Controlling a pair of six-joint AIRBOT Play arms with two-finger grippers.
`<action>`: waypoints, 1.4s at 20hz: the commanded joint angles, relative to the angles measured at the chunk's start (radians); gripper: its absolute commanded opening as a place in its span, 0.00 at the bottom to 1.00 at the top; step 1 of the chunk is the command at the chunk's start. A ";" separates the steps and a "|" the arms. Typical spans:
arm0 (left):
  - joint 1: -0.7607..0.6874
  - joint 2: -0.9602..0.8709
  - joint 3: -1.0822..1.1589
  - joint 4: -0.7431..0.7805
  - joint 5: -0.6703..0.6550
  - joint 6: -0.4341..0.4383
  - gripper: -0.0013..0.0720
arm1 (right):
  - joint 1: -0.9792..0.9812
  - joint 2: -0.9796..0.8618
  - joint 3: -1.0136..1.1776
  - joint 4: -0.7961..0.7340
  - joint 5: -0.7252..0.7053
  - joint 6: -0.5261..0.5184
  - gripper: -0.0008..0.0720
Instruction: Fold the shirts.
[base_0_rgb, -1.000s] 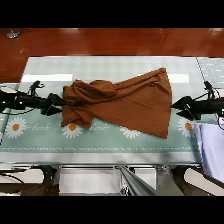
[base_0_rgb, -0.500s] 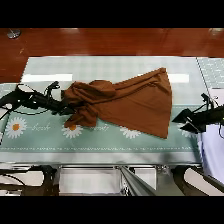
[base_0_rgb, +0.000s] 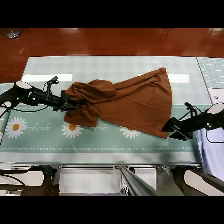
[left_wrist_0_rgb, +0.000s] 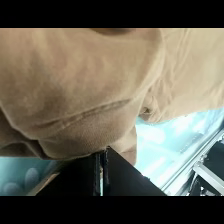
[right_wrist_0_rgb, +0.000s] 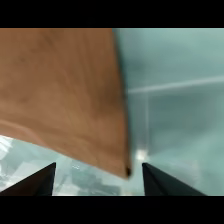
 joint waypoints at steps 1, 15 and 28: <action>0.000 0.002 0.003 -0.019 -0.011 -0.001 0.06 | 0.074 -0.053 -0.003 0.145 -0.145 -0.001 0.83; 0.197 0.470 0.650 -0.184 0.003 -0.148 0.06 | 0.161 0.068 1.227 0.034 0.008 0.005 0.04; 0.307 0.881 1.106 0.343 0.105 -0.279 0.06 | 0.162 0.563 1.440 -0.232 0.100 0.029 0.04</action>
